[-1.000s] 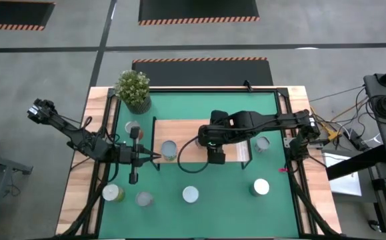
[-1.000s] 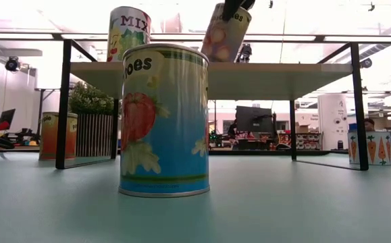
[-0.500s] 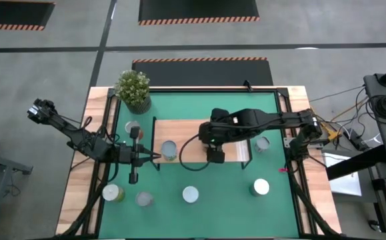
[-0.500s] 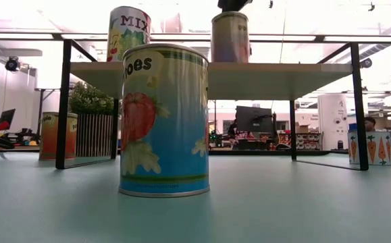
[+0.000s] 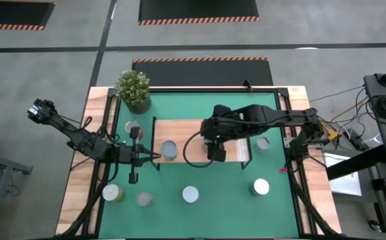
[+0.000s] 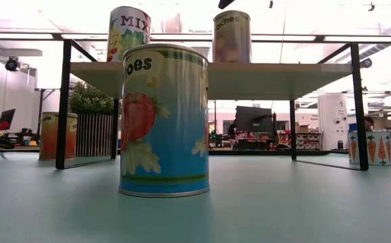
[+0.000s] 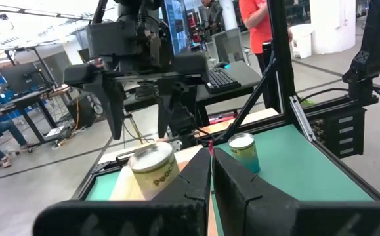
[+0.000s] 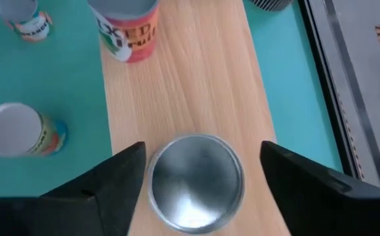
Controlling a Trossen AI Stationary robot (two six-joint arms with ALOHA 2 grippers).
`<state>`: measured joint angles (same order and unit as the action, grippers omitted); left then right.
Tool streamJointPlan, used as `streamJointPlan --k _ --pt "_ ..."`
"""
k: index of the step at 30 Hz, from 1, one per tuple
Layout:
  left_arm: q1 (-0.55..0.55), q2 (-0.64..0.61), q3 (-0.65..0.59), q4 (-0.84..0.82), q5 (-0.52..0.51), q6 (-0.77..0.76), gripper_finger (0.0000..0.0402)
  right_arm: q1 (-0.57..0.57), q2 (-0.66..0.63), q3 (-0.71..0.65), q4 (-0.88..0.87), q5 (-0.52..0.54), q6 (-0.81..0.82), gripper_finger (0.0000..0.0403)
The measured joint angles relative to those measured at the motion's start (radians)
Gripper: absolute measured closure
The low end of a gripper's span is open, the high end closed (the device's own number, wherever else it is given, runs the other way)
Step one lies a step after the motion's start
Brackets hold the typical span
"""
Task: Pick and place cans onto a shelf
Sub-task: Put the canned of peaches on the shelf
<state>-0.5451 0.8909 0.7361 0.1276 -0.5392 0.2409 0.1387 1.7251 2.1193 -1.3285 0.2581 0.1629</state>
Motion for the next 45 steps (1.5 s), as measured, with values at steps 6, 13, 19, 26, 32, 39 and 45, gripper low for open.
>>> streamJointPlan --k 6,13,19,26,32,39,45 --pt "0.000 0.000 0.000 0.000 0.000 0.000 0.0402 0.001 -0.009 -0.001 -0.081 0.004 0.053 0.0210" --pt "0.000 0.000 0.000 0.000 0.000 0.009 0.0402 0.001 -0.016 -0.038 -0.070 0.044 0.065 0.0316" --pt "0.000 0.000 0.000 0.000 0.000 0.011 0.0402 0.000 -0.011 -0.141 -0.015 0.057 0.059 0.0384" --pt "0.000 0.000 0.000 0.002 0.000 0.011 0.0402 0.000 -0.017 -0.232 0.098 0.073 0.033 0.0394" --pt "0.000 0.000 0.000 0.013 0.000 0.011 0.0402 0.000 -0.016 -0.267 0.199 0.062 0.015 0.0394" --pt "0.000 0.000 0.000 0.014 0.000 -0.014 0.0402 0.000 -0.012 -0.263 0.277 0.000 -0.025 0.0394" --pt "0.000 0.000 0.000 0.015 0.000 -0.019 0.0402 0.000 -0.011 -0.260 0.282 -0.004 -0.018 0.0394"
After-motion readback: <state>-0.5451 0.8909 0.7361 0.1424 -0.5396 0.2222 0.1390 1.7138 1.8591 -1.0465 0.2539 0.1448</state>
